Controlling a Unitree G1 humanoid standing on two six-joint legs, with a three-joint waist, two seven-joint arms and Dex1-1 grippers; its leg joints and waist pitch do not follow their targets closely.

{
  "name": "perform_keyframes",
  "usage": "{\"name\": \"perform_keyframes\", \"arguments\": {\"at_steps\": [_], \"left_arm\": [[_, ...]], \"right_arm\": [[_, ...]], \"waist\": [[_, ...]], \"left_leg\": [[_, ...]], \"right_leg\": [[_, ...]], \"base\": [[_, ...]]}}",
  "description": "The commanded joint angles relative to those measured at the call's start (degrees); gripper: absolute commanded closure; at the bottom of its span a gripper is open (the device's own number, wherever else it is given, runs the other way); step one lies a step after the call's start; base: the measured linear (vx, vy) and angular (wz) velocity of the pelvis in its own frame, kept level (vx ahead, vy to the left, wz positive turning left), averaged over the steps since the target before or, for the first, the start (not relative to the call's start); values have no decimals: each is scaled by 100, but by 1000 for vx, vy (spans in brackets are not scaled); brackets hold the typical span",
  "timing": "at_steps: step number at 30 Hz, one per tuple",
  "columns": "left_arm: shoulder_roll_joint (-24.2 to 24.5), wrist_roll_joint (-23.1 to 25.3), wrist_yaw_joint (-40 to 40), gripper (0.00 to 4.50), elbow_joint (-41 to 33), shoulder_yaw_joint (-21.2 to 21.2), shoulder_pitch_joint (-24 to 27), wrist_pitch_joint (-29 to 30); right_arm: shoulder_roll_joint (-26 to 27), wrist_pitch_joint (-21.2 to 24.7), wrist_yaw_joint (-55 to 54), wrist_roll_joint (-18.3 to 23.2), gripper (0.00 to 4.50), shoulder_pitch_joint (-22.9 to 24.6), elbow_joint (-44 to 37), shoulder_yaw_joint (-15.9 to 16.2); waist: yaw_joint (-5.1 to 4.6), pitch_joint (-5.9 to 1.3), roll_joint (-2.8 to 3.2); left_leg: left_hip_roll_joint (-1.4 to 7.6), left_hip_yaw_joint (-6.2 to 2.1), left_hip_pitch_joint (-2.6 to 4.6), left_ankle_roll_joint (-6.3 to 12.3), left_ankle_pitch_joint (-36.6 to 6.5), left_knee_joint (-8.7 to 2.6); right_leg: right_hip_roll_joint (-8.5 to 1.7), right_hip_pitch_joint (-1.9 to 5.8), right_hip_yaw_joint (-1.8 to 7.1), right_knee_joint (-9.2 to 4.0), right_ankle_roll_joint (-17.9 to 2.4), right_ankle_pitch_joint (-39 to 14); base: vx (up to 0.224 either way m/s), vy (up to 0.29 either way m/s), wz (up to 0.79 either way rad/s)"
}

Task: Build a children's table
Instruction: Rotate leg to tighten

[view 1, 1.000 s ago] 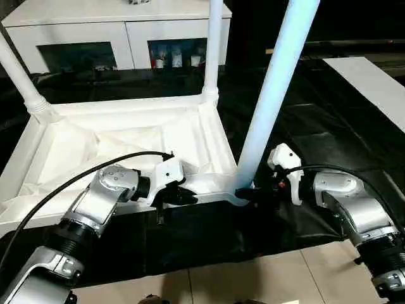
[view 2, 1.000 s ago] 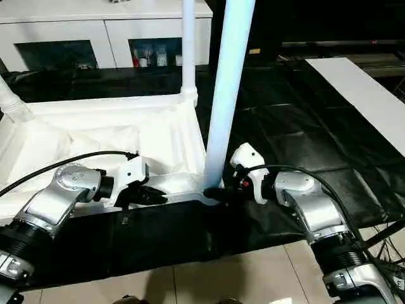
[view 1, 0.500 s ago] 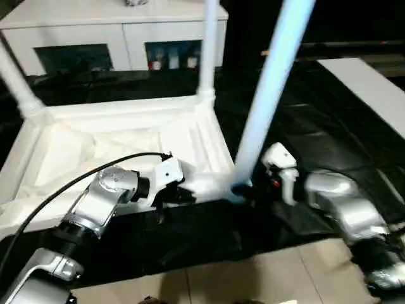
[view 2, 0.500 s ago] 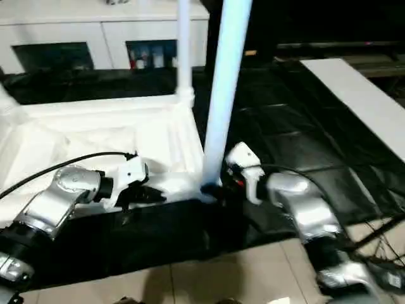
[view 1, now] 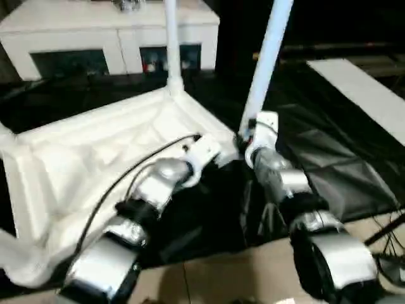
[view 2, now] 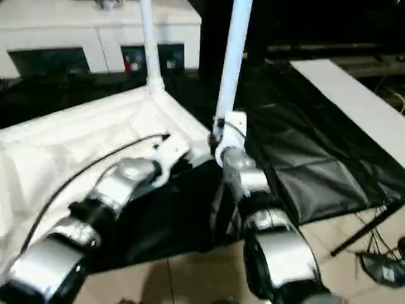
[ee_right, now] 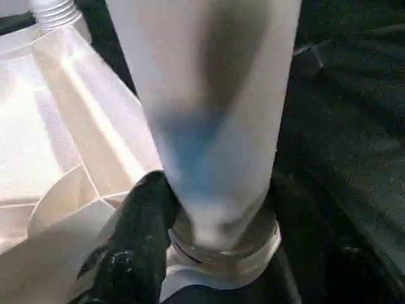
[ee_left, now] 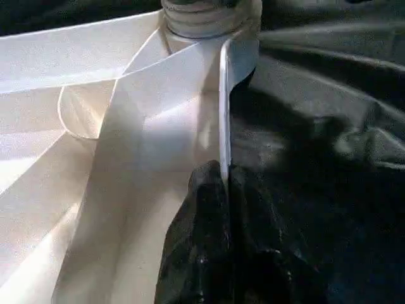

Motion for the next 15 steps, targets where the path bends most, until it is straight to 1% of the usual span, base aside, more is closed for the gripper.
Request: {"name": "perform_keyframes", "arguments": {"at_steps": [1, 2, 3, 4, 5, 6, 7, 8, 9, 10, 11, 12, 13, 14, 15], "left_arm": [[76, -33, 350, 450, -176, 291, -124, -395], [96, -33, 302, 450, -151, 266, -123, -431], [150, -37, 208, 450, -164, 234, -91, -500], [203, -52, 104, 450, -194, 211, -52, -544], [264, -58, -12, 450, -210, 180, -11, -640], [330, -57, -130, 450, -273, 147, 49, -712], [386, -69, -261, 450, -350, 122, 110, -766], [438, -94, -431, 450, -456, 103, 183, -831], [503, -140, -644, 450, -616, 82, 280, -817], [585, -156, -812, 450, -777, 49, 375, -791], [630, -161, -896, 450, -848, 27, 419, -812], [809, -218, -1224, 450, -1125, -31, 586, -796], [892, -252, -1374, 450, -1248, -49, 659, -772], [970, -290, -1537, 450, -1344, -72, 720, -814], [1073, -388, -1814, 450, -1477, -114, 804, -879]], "right_arm": [[126, -16, 400, -7, 212, 113, 165, 93], [121, -132, 523, -58, 212, 76, 196, 127], [63, -283, 647, -159, 180, 84, 160, 217], [-14, -396, 728, -277, 180, 119, 81, 329], [-91, -509, 780, -368, 171, 159, 17, 384], [-168, -539, 893, -402, 166, 233, -114, 422], [-256, -512, 1002, -442, 154, 317, -261, 479], [-352, -474, 1128, -476, 141, 409, -416, 534], [-479, -340, 1365, -466, 141, 556, -698, 609], [-627, -156, 1633, -463, 133, 730, -1034, 723], [-708, -82, 1769, -486, 123, 815, -1184, 781], [-1123, 177, 2433, -554, 113, 1201, -1857, 1078], [-1342, 277, 2771, -591, 103, 1389, -2177, 1233], [-1552, 364, 3042, -606, 96, 1551, -2444, 1341], [-1783, 353, 3312, -597, 83, 1713, -2679, 1374]], "waist": [[32, -412, -30], [35, -410, -37], [44, -423, -39], [62, -423, -34], [76, -436, -20], [48, -436, -31], [58, -453, -23], [81, -463, -25], [109, -468, -38], [132, -469, -24], [149, -471, -22], [177, -467, -11], [219, -457, 1], [229, -448, -5], [246, -442, 0]], "left_leg": [[143, -91, 117, 42, -1673, -449], [138, -83, 111, 85, -1651, -444], [141, -78, 100, 145, -1526, -432], [142, -74, 91, 193, -1418, -423], [145, -81, 77, 234, -1301, -418], [140, -78, 40, 254, -1228, -419], [140, -81, 33, 299, -1054, -406], [152, -68, 67, 368, -899, -384], [159, -61, 49, 487, -691, -374], [156, -59, 57, 545, -582, -366], [166, -52, 65, 607, -538, -358], [172, -49, 73, 649, -501, -360], [183, -46, 95, 656, -526, -360], [192, -40, 109, 651, -662, -368], [196, -41, 112, 613, -724, -378]], "right_leg": [[-228, 196, 116, -409, -1105, -1438], [-225, 203, 115, -409, -1125, -1432], [-237, 222, 120, -391, -1170, -1335], [-231, 222, 113, -385, -1214, -1260], [-233, 246, 109, -353, -1252, -1119], [-234, 267, 110, -339, -1263, -1041], [-232, 284, 103, -315, -1289, -852], [-221, 272, 106, -294, -1382, -594], [-215, 307, 107, -251, -1459, -291], [-202, 310, 107, -235, -1494, -156], [-197, 299, 108, -224, -1524, -44], [-192, 291, 109, -216, -1566, 22], [-182, 292, 111, -219, -1559, 66], [-177, 284, 117, -229, -1567, -26], [-185, 283, 120, -240, -1551, -129]], "base": [[0, 0, 0], [0, 0, 0], [0, 0, 0], [0, 0, 0], [0, 0, 0], [0, 0, 0], [0, 0, 0], [0, 0, 0], [0, 0, 0], [0, 0, 0], [0, 0, 0], [0, 0, 0], [0, 0, 0], [0, 0, 0], [0, 0, 0]]}}
